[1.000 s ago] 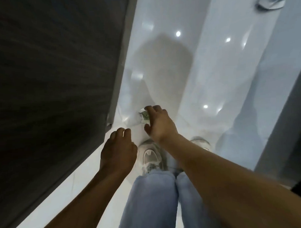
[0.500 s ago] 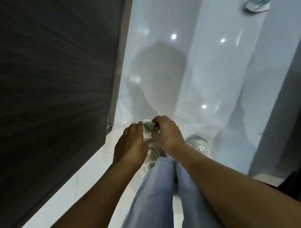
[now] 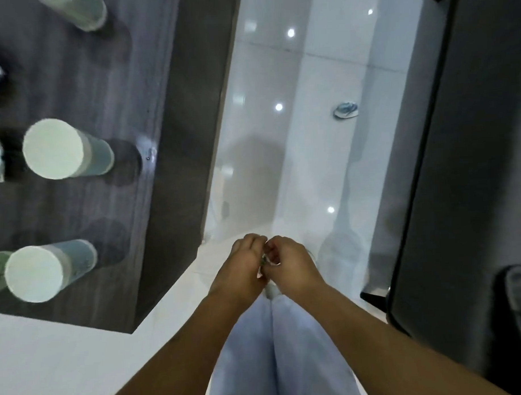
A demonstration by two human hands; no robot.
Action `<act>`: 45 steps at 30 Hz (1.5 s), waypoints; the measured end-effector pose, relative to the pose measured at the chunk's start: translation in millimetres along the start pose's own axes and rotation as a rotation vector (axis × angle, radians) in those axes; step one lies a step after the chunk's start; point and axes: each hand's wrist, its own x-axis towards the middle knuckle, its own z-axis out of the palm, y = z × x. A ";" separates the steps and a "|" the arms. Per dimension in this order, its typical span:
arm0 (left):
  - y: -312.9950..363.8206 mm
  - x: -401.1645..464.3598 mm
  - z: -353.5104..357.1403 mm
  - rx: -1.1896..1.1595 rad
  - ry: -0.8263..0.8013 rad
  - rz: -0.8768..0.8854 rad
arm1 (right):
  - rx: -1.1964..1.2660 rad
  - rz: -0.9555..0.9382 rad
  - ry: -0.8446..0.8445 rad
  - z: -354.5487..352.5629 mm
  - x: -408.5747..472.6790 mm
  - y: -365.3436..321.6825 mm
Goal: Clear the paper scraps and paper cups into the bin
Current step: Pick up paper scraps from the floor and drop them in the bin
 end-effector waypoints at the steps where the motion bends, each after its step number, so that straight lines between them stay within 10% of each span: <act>1: 8.0 -3.9 -9.5 0.021 -0.015 0.018 | 0.035 0.016 -0.009 -8.4 -6.9 -7.9; 14: 101.9 41.0 -120.0 0.299 -0.014 0.034 | 0.312 0.017 0.059 -134.3 9.1 -53.3; 28: 198.5 229.1 -153.8 0.219 -0.015 -0.068 | -0.115 0.156 0.128 -342.3 175.0 13.3; 45: 108.2 482.7 -39.1 0.131 0.229 -0.087 | -0.260 0.066 0.227 -255.3 452.1 145.5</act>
